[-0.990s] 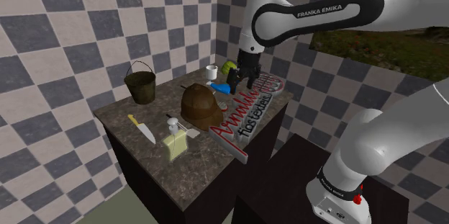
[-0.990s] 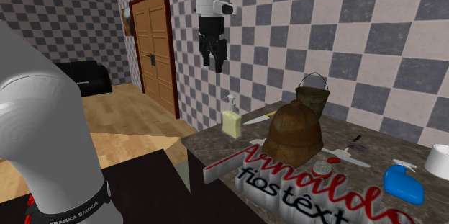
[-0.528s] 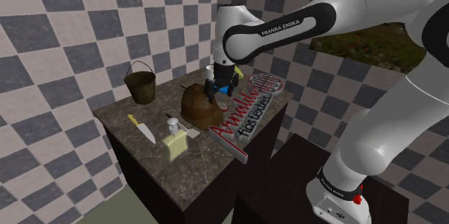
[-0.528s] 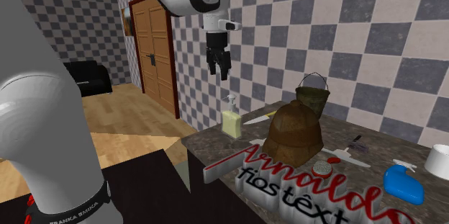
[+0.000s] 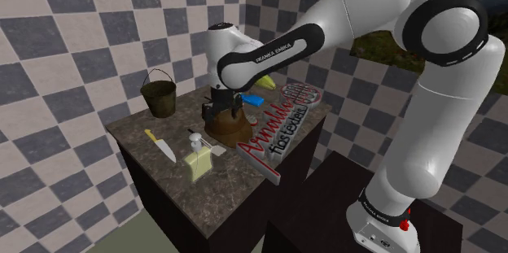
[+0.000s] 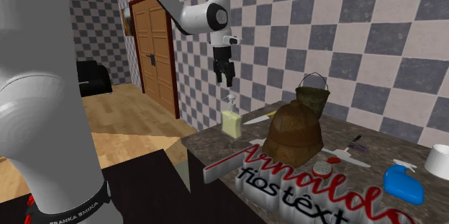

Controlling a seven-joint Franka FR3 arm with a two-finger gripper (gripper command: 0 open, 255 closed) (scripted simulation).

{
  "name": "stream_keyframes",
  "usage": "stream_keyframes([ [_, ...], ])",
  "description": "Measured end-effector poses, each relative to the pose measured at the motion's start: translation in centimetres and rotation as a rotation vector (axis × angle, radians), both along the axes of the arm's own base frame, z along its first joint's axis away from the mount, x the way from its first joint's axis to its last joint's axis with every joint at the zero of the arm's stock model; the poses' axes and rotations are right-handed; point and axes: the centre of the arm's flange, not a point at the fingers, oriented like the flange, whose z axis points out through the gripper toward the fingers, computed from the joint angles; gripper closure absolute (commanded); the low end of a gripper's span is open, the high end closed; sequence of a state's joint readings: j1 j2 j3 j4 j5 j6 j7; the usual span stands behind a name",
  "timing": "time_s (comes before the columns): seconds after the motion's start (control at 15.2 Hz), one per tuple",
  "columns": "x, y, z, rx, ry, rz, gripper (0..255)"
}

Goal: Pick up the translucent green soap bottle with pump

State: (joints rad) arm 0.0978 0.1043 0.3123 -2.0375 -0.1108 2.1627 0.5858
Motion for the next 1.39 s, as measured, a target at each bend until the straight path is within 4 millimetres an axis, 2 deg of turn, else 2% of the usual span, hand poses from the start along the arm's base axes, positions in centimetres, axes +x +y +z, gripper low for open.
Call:
stream_keyframes([
  [0.59,7.1,7.1,-6.6,-0.072,-0.003,-0.019,0],
  [0.79,8.2,8.2,-8.4,-0.083,-0.003,-0.023,0],
  [1.19,8.3,8.1,-11.7,-0.084,-0.003,-0.023,0],
  [1.25,8.3,8.2,-11.8,-0.084,-0.004,-0.023,255],
  [1.39,8.3,8.2,-11.9,-0.084,-0.004,-0.023,255],
])
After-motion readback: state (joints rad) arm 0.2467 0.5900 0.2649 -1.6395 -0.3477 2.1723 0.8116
